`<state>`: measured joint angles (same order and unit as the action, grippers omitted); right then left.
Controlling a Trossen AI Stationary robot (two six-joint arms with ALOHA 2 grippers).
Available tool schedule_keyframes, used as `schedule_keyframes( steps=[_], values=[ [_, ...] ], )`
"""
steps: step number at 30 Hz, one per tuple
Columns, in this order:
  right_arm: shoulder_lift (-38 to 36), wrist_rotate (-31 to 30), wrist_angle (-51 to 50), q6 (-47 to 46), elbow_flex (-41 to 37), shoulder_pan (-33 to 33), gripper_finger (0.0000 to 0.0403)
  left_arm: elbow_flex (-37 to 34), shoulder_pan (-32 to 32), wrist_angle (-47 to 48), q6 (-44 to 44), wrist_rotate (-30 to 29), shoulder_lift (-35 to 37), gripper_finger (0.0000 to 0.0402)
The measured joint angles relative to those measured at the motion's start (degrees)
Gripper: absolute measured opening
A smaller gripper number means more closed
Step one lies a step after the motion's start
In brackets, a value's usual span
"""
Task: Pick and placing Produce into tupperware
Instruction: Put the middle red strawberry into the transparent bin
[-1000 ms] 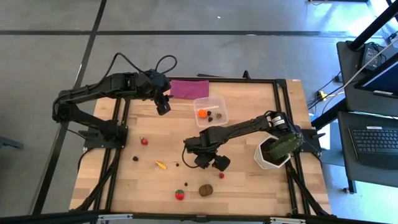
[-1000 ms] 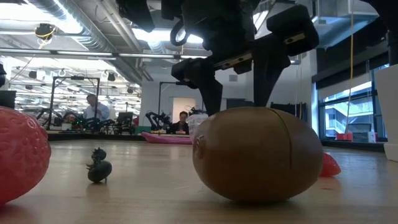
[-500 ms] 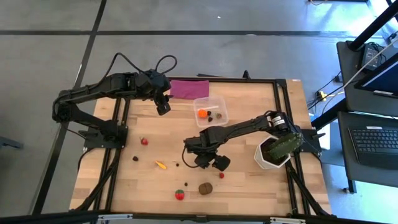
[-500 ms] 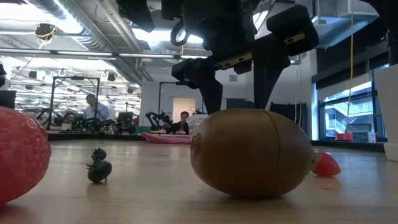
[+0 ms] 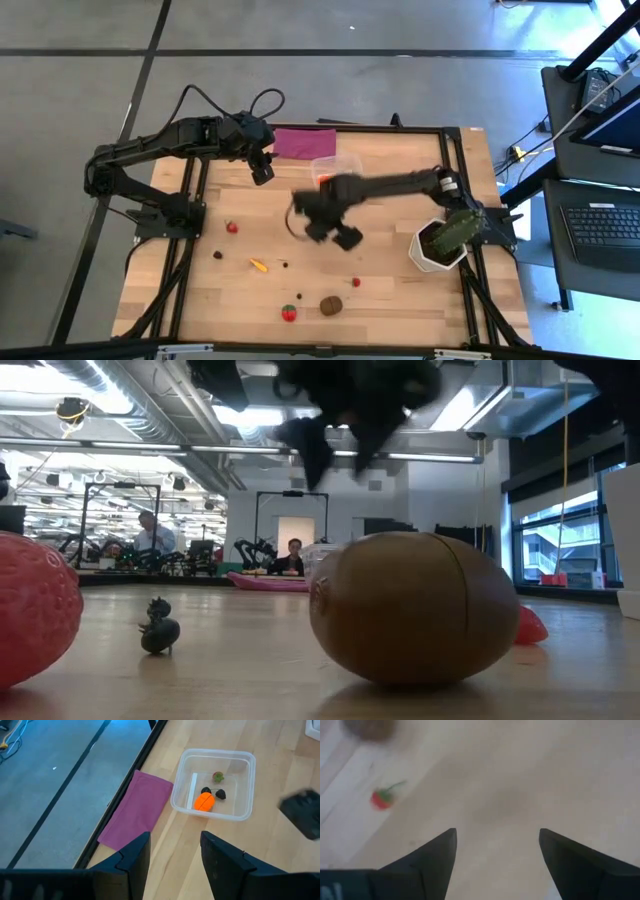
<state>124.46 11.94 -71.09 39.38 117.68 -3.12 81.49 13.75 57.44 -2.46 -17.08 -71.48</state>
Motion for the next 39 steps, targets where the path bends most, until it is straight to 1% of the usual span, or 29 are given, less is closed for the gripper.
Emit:
schedule_keyframes(
  steps=[4,5,6,8,10,13,16,19,21,22,23,25,27,30,34,39],
  values=[
    [-0.73,-0.29,-2.82,-1.9,12.94,6.31,0.0283,0.0,0.0,0.01,-0.02,0.01,0.0,0.0165],
    [-1.39,-1.51,-3.15,-2.87,16.15,7.89,0.0283,0.0,0.0,-0.01,-0.02,0.01,0.0,0.0165],
    [-2.49,-3.37,-3.14,-3.26,17.55,9.28,0.0283,0.0,-0.01,-0.01,-0.02,0.01,0.0,0.0165],
    [-8.08,-7.95,-0.48,-3.92,14.69,11.69,0.0283,0.0,-0.04,-0.02,-0.07,0.01,0.0,0.0165],
    [-13.22,-9.82,-1.21,-6.38,12.8,13.35,0.0283,0.0,-0.05,0.0,-0.28,0.05,0.0,0.0165],
    [-20.6,-9.71,-4.99,-10.64,11.44,14.86,0.0283,0.0,-0.05,-0.07,-0.31,0.11,0.0,0.0165],
    [-27.4,-9.35,-7.44,-13.81,11.22,15.01,0.0283,0.01,-0.06,-0.1,-0.31,0.13,0.0,0.0165],
    [-33.7,-5.44,-10.9,-18.3,11.2,13.66,0.0283,0.0,-0.06,-0.11,-0.37,0.52,0.0,0.0165],
    [-37.55,-2.71,-11.36,-22.45,11.18,12.27,0.0283,0.0,-0.06,-0.36,-0.42,1.48,0.0,0.0165],
    [-39.12,-2.38,-11.45,-24.09,11.16,11.42,0.0283,0.0,-0.06,-0.83,-0.58,2.17,0.0,0.0165],
    [-40.79,-2.61,-11.47,-25.6,11.16,10.26,0.0283,0.0,-0.05,-1.6,-1.2,2.98,-0.04,0.0165],
    [-43.61,-5.08,-11.45,-28.73,10.44,7.98,0.0283,0.01,-0.13,-3.75,-2.16,5.74,-0.16,0.0165],
    [-46.54,-7.72,-11.57,-30.82,7.79,5.71,0.0283,0.0,-0.7,-6.07,-2.55,8.94,-0.2,0.0165],
    [-51.82,-10.01,-9.72,-33.73,0.06,3.12,0.0283,-0.44,-2.61,-11.45,-2.69,10.6,-0.17,0.0165],
    [-60.65,-13.71,-3.2,-38.51,-15.54,1.22,0.0283,-1.66,-5.32,-16.49,-3.2,10.64,-0.2,0.0165],
    [-71.52,-13.8,7.46,-41.24,-36.77,-0.11,0.0283,-5.58,-8.99,-22.15,-4.93,10.64,-0.24,0.0165]
  ],
)
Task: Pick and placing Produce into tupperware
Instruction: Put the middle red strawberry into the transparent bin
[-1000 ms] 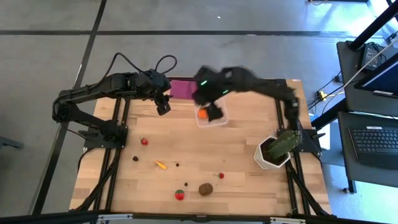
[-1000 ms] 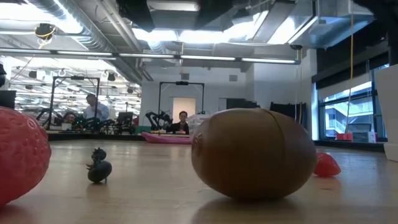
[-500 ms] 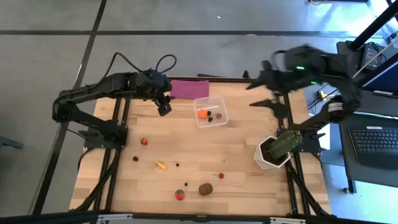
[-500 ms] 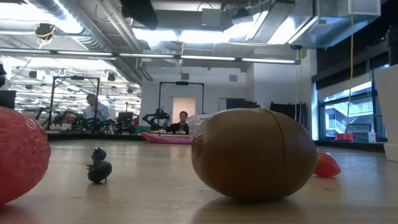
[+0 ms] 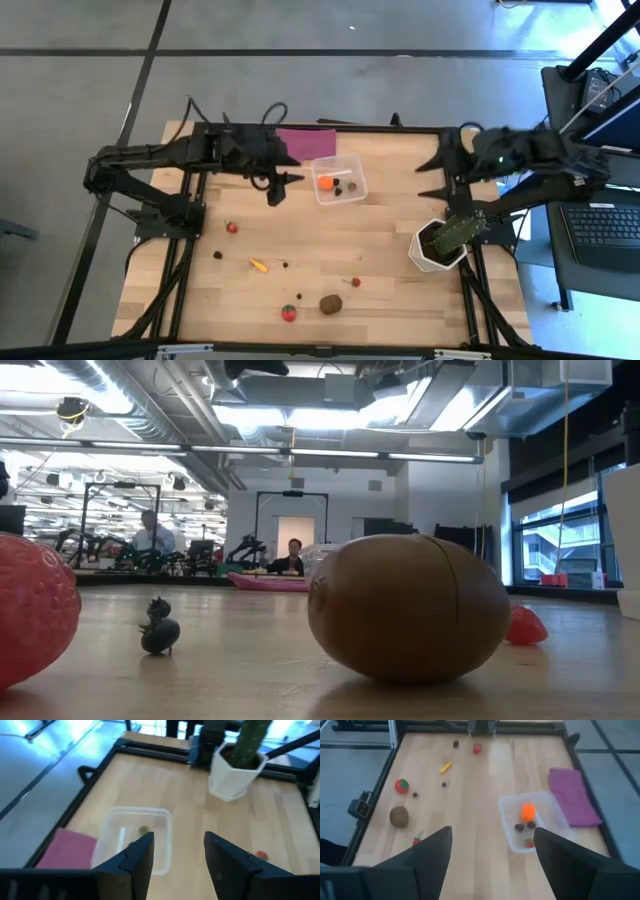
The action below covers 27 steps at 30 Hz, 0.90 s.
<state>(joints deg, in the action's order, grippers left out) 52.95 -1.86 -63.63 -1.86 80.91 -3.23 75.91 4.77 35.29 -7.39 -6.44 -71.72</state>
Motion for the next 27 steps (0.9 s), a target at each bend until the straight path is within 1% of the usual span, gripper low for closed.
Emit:
schedule_keyframes(
  steps=[5,9,14,17,21,24,27],
  values=[
    [-12.1,-0.83,9.03,-3.69,-15.37,0.01,0.0283,-6.16,-3.6,-10.42,-1.51,-0.09,0.02,0.0165],
    [-22.3,-6.49,17.16,-5.48,-23.46,0.05,0.0283,-11.77,-5.37,-22.12,-1.64,-0.33,0.02,0.0165],
    [-31.75,-13.25,25.61,-7.84,-31.33,0.05,0.0283,-14.85,-6.22,-28.58,-2.59,-1.71,0.02,0.0165],
    [-33.44,-13.77,30.82,-5.88,-32.61,0.05,0.0283,-15.42,-6.22,-29.14,-2.78,-1.86,0.0,0.0165],
    [-32.79,-13.82,32.72,-5.29,-30.34,0.05,0.0283,-15.38,-6.22,-29.95,-2.78,-1.95,0.04,0.0165],
    [-31.74,-16.55,35.05,-4.59,-29.84,0.05,0.0283,-15.38,-6.2,-29.94,-2.78,-1.95,0.04,0.0165],
    [-30.64,-19.07,34.9,-3.63,-29.84,0.05,0.0282,-15.38,-6.18,-29.9,-2.78,-1.95,0.04,0.0165]
  ],
)
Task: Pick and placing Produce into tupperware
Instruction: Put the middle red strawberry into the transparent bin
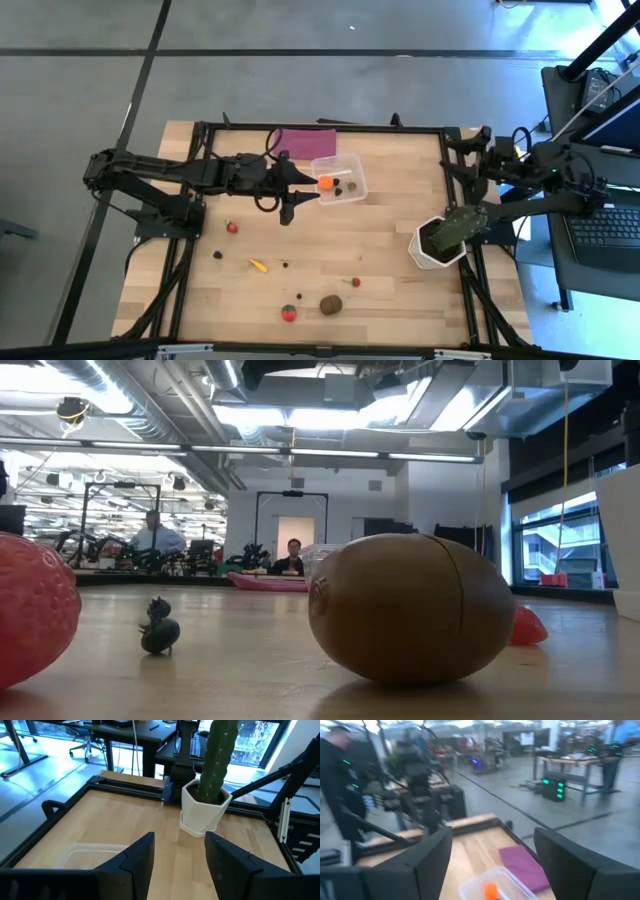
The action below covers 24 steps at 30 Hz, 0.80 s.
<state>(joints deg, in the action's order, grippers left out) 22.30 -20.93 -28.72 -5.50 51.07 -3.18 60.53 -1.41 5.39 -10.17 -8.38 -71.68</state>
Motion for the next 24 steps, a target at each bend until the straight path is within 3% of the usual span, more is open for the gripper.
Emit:
schedule_keyframes(
  steps=[6,17,21,24],
  values=[
    [0.72,-0.59,-2.4,1.53,0.0,0.0,0.0238,0.0,-0.01,0.07,0.02,0.0,0.0,0.0165],
    [0.5,-13.89,-4.82,3.23,0.07,0.0,0.0066,0.02,-0.02,0.09,0.02,0.0,0.0,0.0165],
    [-0.14,-13.33,-7.19,5.68,-0.24,0.0,0.0011,0.02,-0.03,0.09,0.02,0.0,0.0,0.0165],
    [-1.68,-9.5,-5.44,6.25,-2.97,0.0,0.0009,0.02,-0.08,0.09,0.02,0.0,-0.06,0.0165]
  ],
)
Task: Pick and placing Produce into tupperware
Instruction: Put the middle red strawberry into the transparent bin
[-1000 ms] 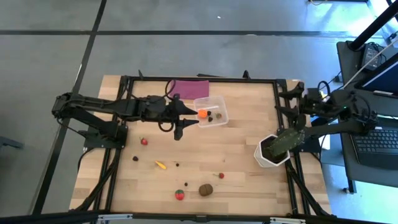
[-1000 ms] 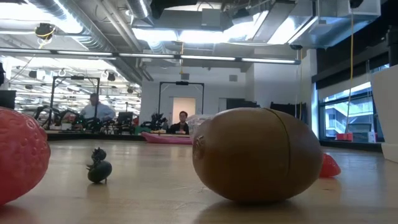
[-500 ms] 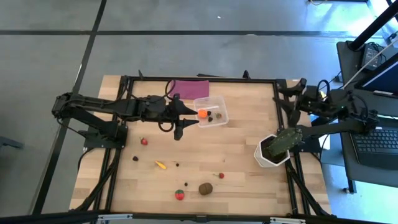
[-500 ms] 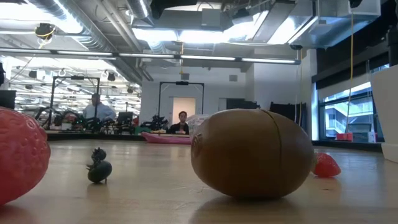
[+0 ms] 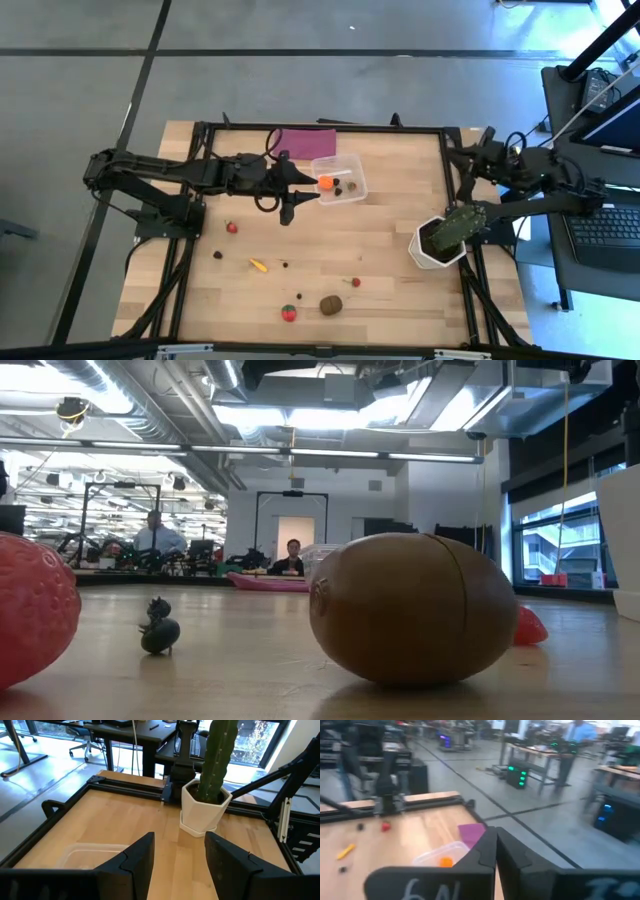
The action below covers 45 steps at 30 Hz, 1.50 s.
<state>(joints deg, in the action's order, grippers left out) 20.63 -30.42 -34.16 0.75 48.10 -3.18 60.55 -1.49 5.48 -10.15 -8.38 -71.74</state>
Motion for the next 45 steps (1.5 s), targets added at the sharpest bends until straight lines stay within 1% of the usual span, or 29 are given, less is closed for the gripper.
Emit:
schedule_keyframes(
  steps=[4,8,12,14,17,20,23,26,28,32,38,40,42,45],
  values=[
    [-3.08,1.34,2.51,-0.12,-5.53,-0.02,0.0005,0.02,-0.48,-0.6,0.12,0.02,-1.11,0.0165],
    [-6.79,3.32,6.73,-0.23,-11.27,-0.04,0.0005,0.02,-1.58,-3.35,0.72,0.19,-4.08,0.0165],
    [-9.82,3.51,8.11,-0.81,-14.9,0.02,0.0004,0.06,-2.5,-7.8,1.31,0.92,-7.77,0.0165],
    [-10.92,3.55,8.16,-2.01,-16.21,0.15,0.0004,0.07,-2.55,-8.84,1.29,3.57,-10.01,0.0165],
    [-12.31,3.24,8.21,-3.3,-17.52,0.55,0.0004,0.07,-2.09,-11.54,1.03,9.41,-13.69,0.0165],
    [-13.04,1.41,8.02,-3.32,-18.34,0.97,0.0004,0.04,-1.89,-14.61,-0.07,13.95,-17.28,0.0165],
    [-13.19,-0.51,6.91,-3.28,-18.65,1.42,0.0004,0.04,-2.37,-17.62,-1.75,13.95,-20.33,0.0165],
    [-13.16,-0.61,6.15,-3.5,-19.82,1.66,0.0004,0.04,-2.84,-20.8,-3.55,13.61,-22.63,0.0165],
    [-13.17,-0.61,6.2,-4.01,-20.88,1.66,0.0004,0.04,-3.03,-21.23,-3.87,13.57,-23.58,0.0165],
    [-13.16,-0.59,5.88,-6.47,-22.83,1.65,0.0004,0.04,-3.15,-21.2,-4.16,13.44,-23.97,0.0165],
    [-13.16,-0.54,6.31,-7.78,-24.62,1.64,0.0004,0.07,-3.55,-22.36,-4.31,13.42,-23.9,0.0165],
    [-13.16,-0.52,6.6,-7.99,-25.0,1.64,0.0004,0.07,-3.68,-21.36,-4.33,13.47,-23.9,0.0166],
    [-13.16,-0.52,6.8,-7.97,-25.01,1.64,0.0004,0.07,-3.96,-21.0,-4.32,13.51,-23.9,0.0174],
    [-13.16,-0.51,6.87,-7.95,-25.01,1.64,0.0004,0.07,-4.33,-21.16,-4.31,13.76,-23.9,0.0197]
  ],
)
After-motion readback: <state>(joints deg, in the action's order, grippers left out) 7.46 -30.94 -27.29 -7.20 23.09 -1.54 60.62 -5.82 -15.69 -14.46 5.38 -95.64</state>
